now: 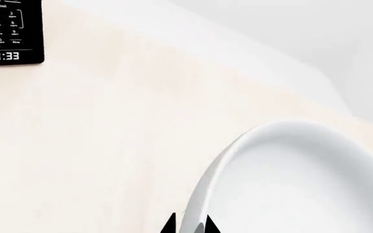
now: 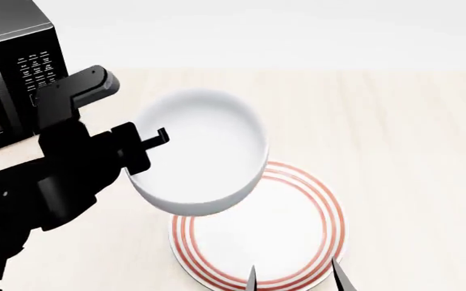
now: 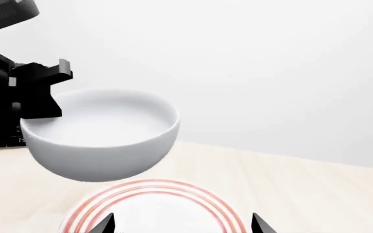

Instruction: Pick up the white bowl and put it on the plate.

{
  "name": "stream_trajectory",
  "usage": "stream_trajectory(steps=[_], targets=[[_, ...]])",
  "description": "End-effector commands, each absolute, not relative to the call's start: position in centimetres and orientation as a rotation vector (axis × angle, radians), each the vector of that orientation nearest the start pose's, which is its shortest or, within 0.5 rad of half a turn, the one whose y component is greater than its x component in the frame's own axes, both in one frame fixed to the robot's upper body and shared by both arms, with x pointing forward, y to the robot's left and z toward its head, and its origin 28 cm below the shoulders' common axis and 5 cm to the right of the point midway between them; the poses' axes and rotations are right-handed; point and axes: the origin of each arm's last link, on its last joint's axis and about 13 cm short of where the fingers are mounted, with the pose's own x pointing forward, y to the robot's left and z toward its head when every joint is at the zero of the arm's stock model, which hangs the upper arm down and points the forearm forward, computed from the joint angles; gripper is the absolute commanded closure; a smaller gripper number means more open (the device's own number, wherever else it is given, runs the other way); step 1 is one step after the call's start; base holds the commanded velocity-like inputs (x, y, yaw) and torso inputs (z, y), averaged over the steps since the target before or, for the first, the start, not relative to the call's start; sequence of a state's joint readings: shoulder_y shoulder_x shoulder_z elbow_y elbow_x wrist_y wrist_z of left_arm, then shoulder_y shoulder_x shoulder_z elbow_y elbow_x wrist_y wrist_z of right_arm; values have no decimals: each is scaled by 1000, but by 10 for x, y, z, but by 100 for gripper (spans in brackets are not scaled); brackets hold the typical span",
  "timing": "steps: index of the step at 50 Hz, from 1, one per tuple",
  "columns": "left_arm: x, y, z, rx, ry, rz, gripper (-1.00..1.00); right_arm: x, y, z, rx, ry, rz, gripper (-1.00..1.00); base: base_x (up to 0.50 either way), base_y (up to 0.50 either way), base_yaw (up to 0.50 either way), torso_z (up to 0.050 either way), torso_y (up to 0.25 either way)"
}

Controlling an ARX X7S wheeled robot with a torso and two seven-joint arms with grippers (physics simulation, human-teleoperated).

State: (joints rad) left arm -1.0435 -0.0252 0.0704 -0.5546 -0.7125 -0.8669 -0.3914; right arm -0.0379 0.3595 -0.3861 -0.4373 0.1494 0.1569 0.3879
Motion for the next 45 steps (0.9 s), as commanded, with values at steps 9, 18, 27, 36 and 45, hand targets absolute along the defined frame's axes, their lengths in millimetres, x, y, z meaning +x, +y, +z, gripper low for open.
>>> stream_trajectory(steps=[9,18,27,36,45], targets=[[385,137,186,-431,474,-148,100,183,-86,69,-118,-150,76,-100,0,0,0,0,1],[386,130,183,-459,456,-128,100,183,-86,69,-119,-149,77,-100,0,0,0,0,0],[389,126,176,-477,461,-114,100,182,-85,68,-120,-148,78,-100,0,0,0,0,0],[392,124,167,-480,470,-99,100,183,-86,68,-124,-147,76,-100,0,0,0,0,1],[391,118,162,-497,483,-116,100,183,-86,67,-123,-145,76,-100,0,0,0,0,0]])
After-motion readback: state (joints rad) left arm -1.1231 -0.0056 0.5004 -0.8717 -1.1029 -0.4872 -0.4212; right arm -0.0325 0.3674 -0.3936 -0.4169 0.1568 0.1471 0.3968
